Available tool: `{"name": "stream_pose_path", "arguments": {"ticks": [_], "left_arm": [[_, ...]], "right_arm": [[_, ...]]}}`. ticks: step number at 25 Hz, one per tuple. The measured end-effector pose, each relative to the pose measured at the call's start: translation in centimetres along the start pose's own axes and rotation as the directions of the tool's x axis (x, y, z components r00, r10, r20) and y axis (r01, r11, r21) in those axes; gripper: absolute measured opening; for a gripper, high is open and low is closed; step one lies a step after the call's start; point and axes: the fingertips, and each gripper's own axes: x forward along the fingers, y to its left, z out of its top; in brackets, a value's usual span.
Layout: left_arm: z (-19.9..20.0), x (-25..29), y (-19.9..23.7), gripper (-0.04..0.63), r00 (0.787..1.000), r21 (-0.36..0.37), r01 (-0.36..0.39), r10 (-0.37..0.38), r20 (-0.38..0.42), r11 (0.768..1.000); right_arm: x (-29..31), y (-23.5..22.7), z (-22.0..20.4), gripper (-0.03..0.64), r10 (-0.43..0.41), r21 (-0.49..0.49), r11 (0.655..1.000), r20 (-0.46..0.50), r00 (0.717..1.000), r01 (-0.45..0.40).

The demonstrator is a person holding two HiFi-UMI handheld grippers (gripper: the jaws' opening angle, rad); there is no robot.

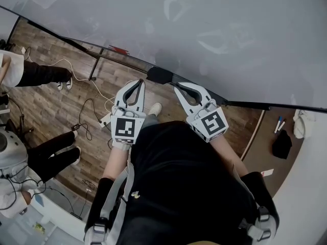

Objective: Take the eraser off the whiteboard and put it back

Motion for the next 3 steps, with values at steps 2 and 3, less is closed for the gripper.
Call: {"name": "stream_pose_path", "arguments": {"ticks": [2,3], "left_arm": [[-0.05,0.09,-0.09,0.008,1.0,-0.002,-0.002,0.002,0.0,1.0],[-0.07,0.13,-0.12,0.008,1.0,-0.004,-0.004,0.004,0.0,1.0]], "right_arm": [[-0.06,-0.15,-0.11,0.026,0.001,0.0,1.0,-0.001,1.0,-0.001],[-0.08,-0.22,-0.16,0.026,0.001,0.0,1.0,-0.001,1.0,-0.001]]}}
